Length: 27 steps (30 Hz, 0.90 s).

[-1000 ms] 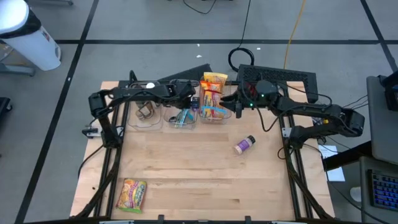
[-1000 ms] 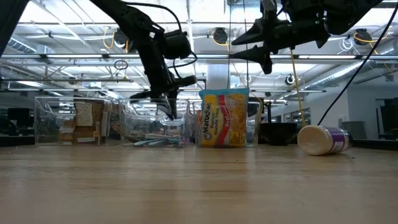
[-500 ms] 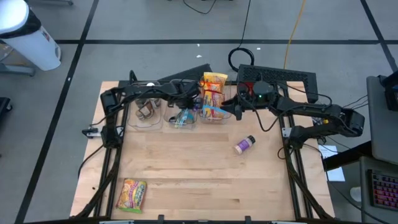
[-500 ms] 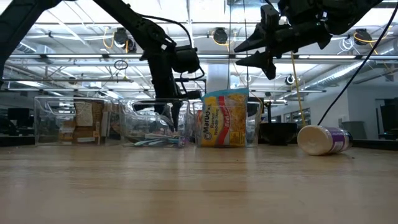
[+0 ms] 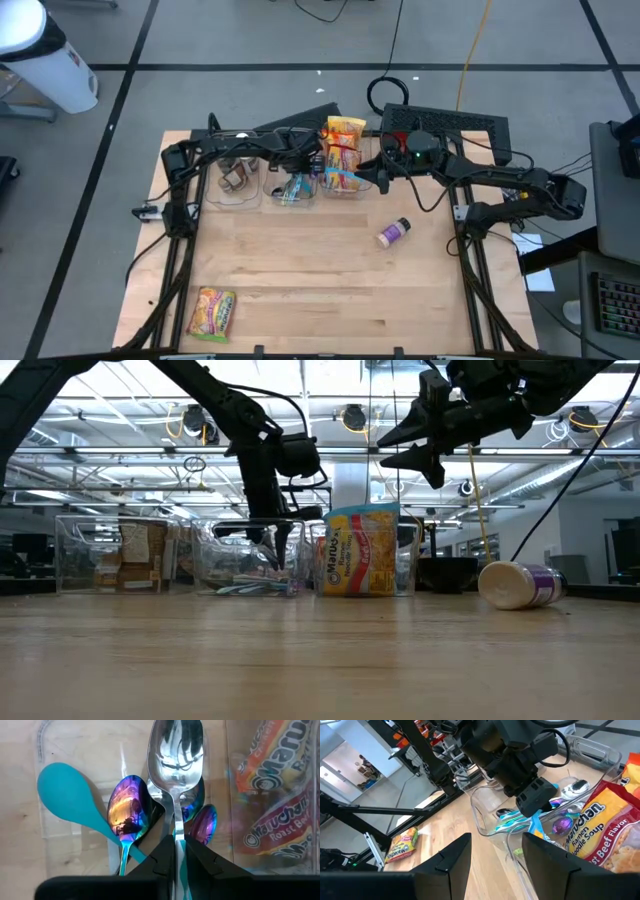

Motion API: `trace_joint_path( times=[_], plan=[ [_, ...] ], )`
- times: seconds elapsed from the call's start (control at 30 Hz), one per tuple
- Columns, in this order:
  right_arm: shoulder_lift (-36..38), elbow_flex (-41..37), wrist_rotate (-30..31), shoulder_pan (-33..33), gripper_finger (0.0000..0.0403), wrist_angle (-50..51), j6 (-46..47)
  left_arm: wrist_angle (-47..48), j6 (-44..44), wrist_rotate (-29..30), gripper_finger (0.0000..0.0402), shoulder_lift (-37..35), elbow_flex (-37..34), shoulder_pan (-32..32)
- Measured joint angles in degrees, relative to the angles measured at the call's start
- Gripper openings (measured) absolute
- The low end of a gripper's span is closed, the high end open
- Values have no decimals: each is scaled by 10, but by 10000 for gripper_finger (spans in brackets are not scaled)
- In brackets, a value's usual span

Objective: Pick & Place Food Item
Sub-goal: Put the blue spoon into the middle transparent bin

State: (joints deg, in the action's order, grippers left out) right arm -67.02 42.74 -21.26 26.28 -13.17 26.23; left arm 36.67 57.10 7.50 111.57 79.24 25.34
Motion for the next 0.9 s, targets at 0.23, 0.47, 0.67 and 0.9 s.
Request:
trace_joint_path(
  times=[0.23, 0.47, 0.67, 0.9],
  plan=[
    [0, 0, 0, 0, 169, 0, -1, 0, 1, 0, 42, 0, 0, 0],
    [0, 0, 1, 0, 169, 0, 0, -3, 5, -12, 45, 0, 0, 1],
    [0, 0, 1, 0, 169, 0, 0, -3, 6, -17, 46, 0, 0, 1],
    [0, 0, 1, 0, 169, 0, 1, -3, 4, -29, 47, -1, 0, 1]
  ],
)
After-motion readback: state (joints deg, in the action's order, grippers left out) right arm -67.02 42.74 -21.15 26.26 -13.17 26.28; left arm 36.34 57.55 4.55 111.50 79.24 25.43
